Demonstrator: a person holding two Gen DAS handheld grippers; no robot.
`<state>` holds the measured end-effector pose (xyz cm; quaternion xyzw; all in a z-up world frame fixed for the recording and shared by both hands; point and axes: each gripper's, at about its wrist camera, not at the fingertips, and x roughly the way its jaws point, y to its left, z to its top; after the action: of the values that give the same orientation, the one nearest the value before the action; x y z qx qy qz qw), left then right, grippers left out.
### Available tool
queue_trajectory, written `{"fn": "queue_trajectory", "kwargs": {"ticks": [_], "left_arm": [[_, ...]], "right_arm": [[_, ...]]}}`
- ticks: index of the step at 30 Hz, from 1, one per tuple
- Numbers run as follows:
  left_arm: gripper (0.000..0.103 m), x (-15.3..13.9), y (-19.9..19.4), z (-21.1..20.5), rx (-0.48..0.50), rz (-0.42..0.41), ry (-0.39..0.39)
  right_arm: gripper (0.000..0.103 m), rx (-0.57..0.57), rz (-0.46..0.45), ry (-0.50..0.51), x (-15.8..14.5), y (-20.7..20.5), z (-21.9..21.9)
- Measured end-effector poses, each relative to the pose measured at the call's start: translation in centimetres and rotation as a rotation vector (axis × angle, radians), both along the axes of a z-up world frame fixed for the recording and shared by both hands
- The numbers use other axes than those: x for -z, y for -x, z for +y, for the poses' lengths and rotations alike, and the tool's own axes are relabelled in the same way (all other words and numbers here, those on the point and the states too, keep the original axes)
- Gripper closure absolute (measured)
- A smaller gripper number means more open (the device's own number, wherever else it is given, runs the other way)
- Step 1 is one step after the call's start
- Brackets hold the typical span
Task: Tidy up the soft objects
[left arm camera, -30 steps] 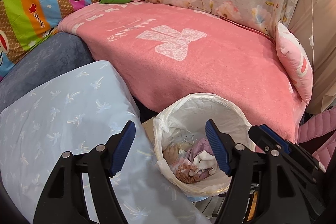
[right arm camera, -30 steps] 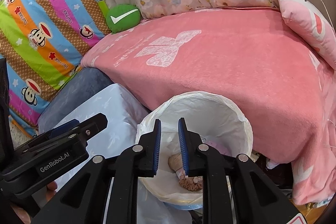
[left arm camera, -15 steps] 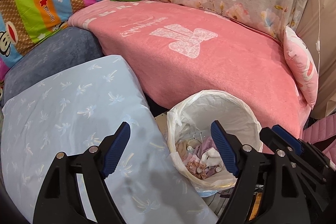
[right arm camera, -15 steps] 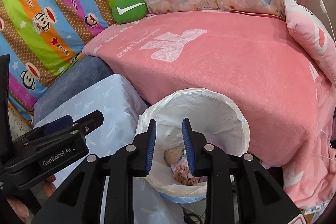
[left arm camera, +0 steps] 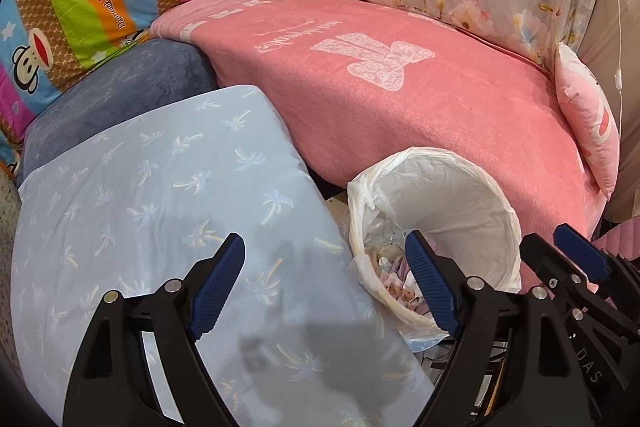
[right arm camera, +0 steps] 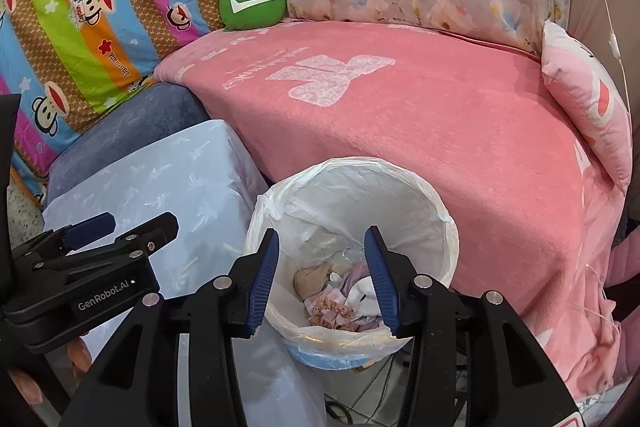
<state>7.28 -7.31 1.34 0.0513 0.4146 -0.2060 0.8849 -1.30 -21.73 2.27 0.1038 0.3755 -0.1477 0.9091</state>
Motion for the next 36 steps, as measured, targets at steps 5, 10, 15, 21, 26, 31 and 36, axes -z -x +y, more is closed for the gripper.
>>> {"fn": "queue_trajectory", "kwargs": {"ticks": [5, 10, 15, 21, 26, 31, 36], "left_arm": [[0.023, 0.3, 0.4, 0.6, -0.015, 0.016, -0.003], [0.017, 0.4, 0.9, 0.7, -0.028, 0.012, -0.013], [0.016, 0.6, 1.3, 0.6, -0.022, 0.013, -0.021], [0.016, 0.8, 1.6, 0.3, -0.018, 0.01, -0.03], [0.016, 0.9, 1.7, 0.0, -0.013, 0.008, -0.04], [0.015, 1.1, 2.0, -0.3, -0.01, 0.004, -0.052], [0.015, 1.2, 2.0, -0.5, -0.007, 0.009, -0.056]], "right_arm": [[0.054, -0.003, 0.011, -0.003, 0.2, 0.5, 0.3], [0.05, 0.005, 0.018, -0.006, 0.4, 0.9, 0.4], [0.036, 0.008, 0.034, 0.001, 0.6, 1.0, 0.4], [0.03, 0.009, 0.045, 0.009, 0.9, 1.5, 0.3], [0.023, 0.014, 0.055, 0.019, 1.1, 1.8, 0.2], [0.017, 0.025, 0.067, 0.017, 1.3, 2.1, 0.0], [0.017, 0.039, 0.077, 0.031, 1.5, 2.5, -0.5]]}}
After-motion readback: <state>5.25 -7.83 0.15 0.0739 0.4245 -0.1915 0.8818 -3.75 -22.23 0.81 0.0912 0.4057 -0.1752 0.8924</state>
